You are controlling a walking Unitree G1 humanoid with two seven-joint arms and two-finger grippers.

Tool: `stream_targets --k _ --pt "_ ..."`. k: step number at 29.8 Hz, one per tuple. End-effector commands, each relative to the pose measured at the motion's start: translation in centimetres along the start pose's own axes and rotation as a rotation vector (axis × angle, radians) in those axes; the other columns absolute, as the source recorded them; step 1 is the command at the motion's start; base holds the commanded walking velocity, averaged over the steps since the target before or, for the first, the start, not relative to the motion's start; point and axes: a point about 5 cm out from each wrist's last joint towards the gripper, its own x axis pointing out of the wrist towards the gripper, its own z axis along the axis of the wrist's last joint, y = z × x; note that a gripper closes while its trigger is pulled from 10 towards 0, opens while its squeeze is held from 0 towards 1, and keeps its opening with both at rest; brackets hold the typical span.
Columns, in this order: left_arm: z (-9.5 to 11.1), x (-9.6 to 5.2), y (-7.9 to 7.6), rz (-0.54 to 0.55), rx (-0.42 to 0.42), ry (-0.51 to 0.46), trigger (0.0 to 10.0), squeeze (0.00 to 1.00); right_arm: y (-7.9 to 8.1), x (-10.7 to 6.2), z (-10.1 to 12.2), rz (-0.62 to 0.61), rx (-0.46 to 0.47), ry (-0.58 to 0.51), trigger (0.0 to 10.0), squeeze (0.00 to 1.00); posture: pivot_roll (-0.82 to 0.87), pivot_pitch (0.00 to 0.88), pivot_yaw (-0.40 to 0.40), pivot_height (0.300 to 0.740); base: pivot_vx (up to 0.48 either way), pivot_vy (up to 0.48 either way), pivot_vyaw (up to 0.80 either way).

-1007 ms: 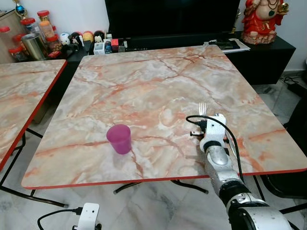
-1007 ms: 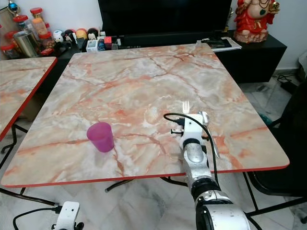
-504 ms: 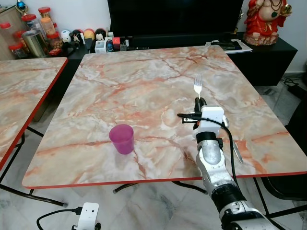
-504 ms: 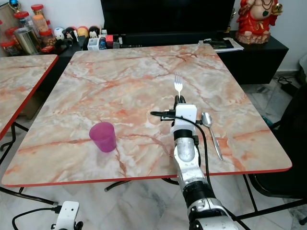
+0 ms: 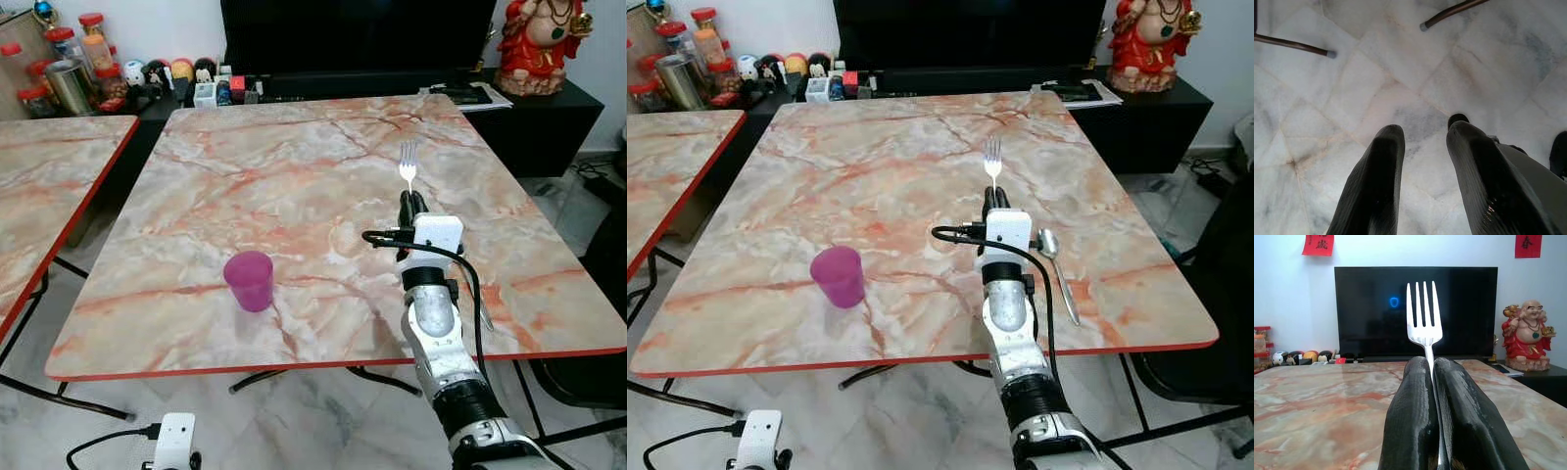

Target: Setting the table

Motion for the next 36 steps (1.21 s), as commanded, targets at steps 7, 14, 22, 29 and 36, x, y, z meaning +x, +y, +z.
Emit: stream_targets --k 7,14,22,29,36 --pt "-0.8 -0.1 0.2 0.023 -0.023 0.026 10.0 0.00 -0.2 0.4 0.5 0.005 -0.013 -0.010 10.0 0.00 -0.02 0.051 0.009 0.740 0.000 0.171 0.00" --pt "-0.7 -0.1 0.1 0.019 -0.022 0.026 10.0 0.00 -0.5 0.4 0.4 -0.011 -0.017 -0.001 10.0 0.00 -0.02 0.053 0.012 0.740 0.000 0.034 0.00" --pt "-0.5 -0.1 0.2 0.022 -0.019 0.023 10.0 0.00 -0.9 0.8 0.8 -0.026 -0.020 -0.010 10.0 0.00 -0.02 0.051 0.014 0.740 0.000 0.068 0.00" --pt "-0.5 -0.1 0.2 0.022 -0.020 0.021 10.0 0.00 -0.9 0.8 0.7 -0.031 -0.019 -0.005 10.0 0.00 -0.02 0.050 0.019 0.740 0.000 0.462 0.00" --pt "-0.8 -0.1 0.3 0.020 -0.016 0.031 10.0 0.00 -0.7 0.7 0.6 -0.022 -0.017 0.000 10.0 0.00 0.00 0.048 0.020 0.740 0.000 0.480 0.00"
